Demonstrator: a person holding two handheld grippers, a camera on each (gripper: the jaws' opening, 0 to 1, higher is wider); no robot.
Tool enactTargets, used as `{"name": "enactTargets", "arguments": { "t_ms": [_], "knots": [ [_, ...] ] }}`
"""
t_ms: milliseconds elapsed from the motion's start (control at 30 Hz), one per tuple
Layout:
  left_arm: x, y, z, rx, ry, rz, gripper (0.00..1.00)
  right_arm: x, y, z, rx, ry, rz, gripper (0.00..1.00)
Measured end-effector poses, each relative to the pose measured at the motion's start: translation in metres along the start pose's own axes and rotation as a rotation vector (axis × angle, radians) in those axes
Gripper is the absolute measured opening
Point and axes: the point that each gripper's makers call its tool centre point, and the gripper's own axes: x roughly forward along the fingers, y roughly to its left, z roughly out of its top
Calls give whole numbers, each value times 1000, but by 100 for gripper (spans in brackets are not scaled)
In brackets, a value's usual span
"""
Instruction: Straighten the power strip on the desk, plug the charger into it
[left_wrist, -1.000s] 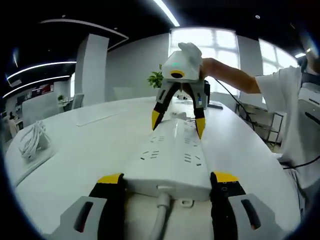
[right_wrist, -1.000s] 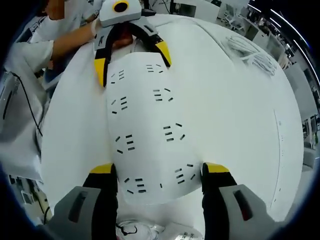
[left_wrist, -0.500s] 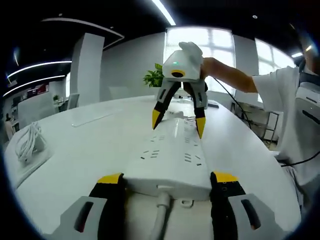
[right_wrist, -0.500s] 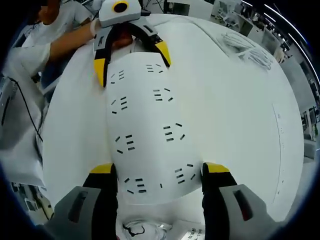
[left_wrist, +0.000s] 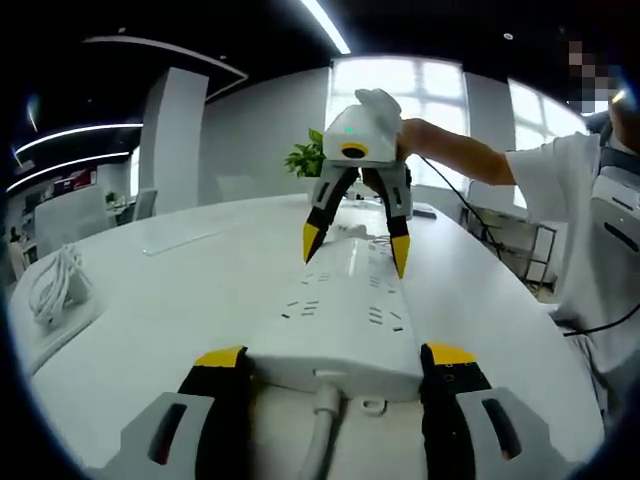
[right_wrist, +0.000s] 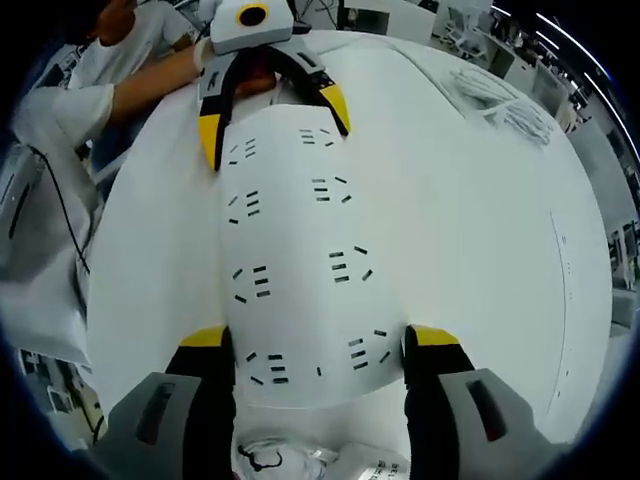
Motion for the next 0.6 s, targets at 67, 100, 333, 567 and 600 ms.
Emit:
{"name": "enactTargets", "arguments": {
  "t_ms": [67,100,333,567,600],
  "knots": [
    [0,0,0,2,1,-5,70,0,0,-1,6,-3,-2,67],
    [1,1,0,3,0,-9,70,0,0,-1,10,-5,-4,67],
    [3,2,1,12,2,-37,70,-2,2,-3,43,-4,-24,67],
    [4,5,2,22,3,-65,70,-2,5,-5,69,-2,-33,67],
    [5,5,2,23,2,-70,70,-2,5,-5,73,-2,-34,67]
  ]
}}
